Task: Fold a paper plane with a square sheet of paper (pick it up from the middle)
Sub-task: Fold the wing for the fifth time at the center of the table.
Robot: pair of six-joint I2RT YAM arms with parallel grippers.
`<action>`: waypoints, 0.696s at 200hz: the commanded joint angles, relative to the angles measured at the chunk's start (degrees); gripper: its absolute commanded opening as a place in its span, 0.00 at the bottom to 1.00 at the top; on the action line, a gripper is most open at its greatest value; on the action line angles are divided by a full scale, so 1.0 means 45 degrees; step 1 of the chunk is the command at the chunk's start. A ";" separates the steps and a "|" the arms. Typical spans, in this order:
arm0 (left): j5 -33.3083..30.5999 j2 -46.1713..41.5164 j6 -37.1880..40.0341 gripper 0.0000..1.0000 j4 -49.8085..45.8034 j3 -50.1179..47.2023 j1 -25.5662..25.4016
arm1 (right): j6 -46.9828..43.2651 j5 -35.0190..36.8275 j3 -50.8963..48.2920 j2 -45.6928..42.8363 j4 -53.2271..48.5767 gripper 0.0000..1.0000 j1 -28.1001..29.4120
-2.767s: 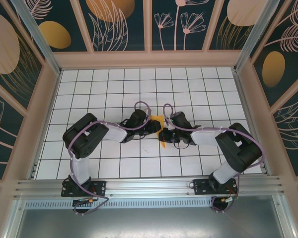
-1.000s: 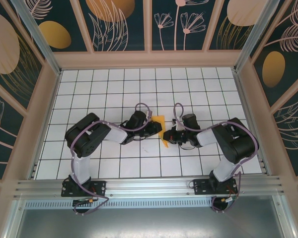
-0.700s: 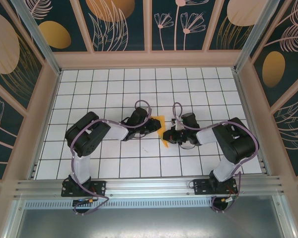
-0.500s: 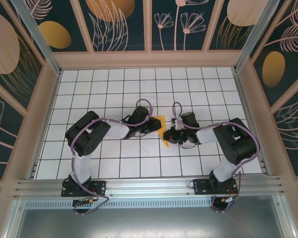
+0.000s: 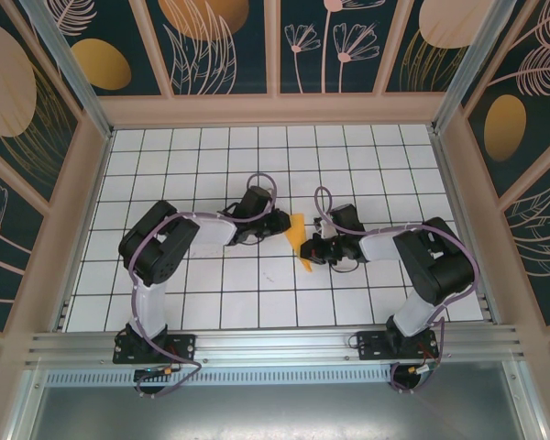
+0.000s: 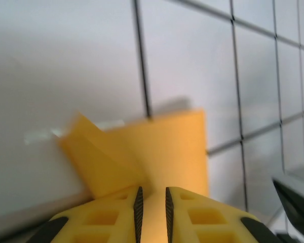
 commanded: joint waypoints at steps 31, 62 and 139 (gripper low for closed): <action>-0.2505 0.0891 0.1146 0.24 -0.3362 0.2238 0.0837 | -0.0471 0.2206 -0.0459 0.0764 -0.2627 0.00 0.0201; -0.2877 -0.0197 0.1026 0.28 -0.3378 0.2266 0.0820 | -0.0394 0.2137 -0.0304 0.0847 -0.2499 0.00 0.0201; 0.2034 -0.1371 -0.0379 0.17 -0.0824 0.1123 -0.0741 | -0.0237 0.2072 -0.0217 0.0958 -0.2276 0.00 0.0202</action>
